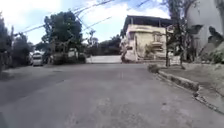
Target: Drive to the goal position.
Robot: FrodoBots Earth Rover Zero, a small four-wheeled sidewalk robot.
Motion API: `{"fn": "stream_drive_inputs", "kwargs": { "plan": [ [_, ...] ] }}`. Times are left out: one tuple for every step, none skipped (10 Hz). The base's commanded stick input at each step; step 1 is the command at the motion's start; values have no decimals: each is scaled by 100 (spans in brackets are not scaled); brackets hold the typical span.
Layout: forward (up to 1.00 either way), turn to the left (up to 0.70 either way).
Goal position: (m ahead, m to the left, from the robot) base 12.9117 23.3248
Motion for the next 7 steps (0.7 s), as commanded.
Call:
{"fn": "stream_drive_inputs", "kwargs": {
  "plan": [
    [70,0],
    [70,0],
    [70,0],
    [70,0],
    [70,0],
    [70,0],
    [70,0]
  ]
}}
